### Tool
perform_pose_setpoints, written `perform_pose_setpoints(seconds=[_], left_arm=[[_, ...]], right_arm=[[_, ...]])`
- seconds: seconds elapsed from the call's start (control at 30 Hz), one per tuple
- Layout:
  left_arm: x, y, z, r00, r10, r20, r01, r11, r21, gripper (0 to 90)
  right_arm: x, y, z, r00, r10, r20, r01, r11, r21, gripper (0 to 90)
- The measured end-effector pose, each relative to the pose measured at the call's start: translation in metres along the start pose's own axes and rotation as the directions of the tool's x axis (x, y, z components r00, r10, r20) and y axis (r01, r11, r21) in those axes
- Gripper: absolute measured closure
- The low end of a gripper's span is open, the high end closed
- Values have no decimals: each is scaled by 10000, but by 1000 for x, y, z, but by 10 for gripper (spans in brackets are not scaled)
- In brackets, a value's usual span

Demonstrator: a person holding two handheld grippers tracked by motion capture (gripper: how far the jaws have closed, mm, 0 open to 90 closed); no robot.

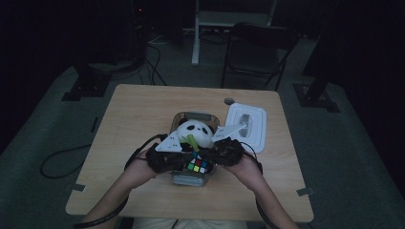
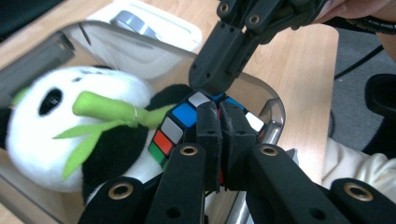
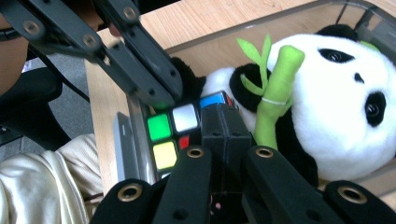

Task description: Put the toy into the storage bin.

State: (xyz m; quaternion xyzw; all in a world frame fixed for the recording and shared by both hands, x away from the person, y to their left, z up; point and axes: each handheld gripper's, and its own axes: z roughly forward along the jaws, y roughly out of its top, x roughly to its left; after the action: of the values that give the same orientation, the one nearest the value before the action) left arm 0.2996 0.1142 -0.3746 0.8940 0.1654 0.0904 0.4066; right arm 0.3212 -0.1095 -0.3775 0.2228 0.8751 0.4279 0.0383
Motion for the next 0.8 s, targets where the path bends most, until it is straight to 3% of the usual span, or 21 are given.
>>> perform_pose_setpoints(seconds=[0.07, 0.13, 0.2, 0.27, 0.67, 0.8], left_arm=[[3, -2, 3, 9995, -139, 280, 141, 9999, -65, 879], [6, -3, 3, 9998, -168, 73, 168, 9998, -44, 881], [10, -5, 4, 9993, -342, 143, 344, 9994, -101, 884], [12, -7, 5, 9994, -335, 41, 335, 9994, -58, 900], [23, -16, 14, 9984, -516, 224, 513, 9986, 118, 900], [25, -20, 16, 9983, -552, 207, 549, 9984, 106, 900]], right_arm=[[0, 2, 4, 10000, -50, -41, 51, 9999, 134, 900], [0, 3, 10, 9999, -79, -73, 81, 9996, 286, 900], [-1, 3, 12, 9998, -23, -173, 27, 9997, 254, 900], [-1, 5, 15, 9999, -137, -11, 137, 9992, 384, 900], [-9, 1, 28, 9993, 152, -343, -132, 9983, 562, 900], [-10, 1, 32, 9996, 122, -235, -108, 9983, 577, 900]])
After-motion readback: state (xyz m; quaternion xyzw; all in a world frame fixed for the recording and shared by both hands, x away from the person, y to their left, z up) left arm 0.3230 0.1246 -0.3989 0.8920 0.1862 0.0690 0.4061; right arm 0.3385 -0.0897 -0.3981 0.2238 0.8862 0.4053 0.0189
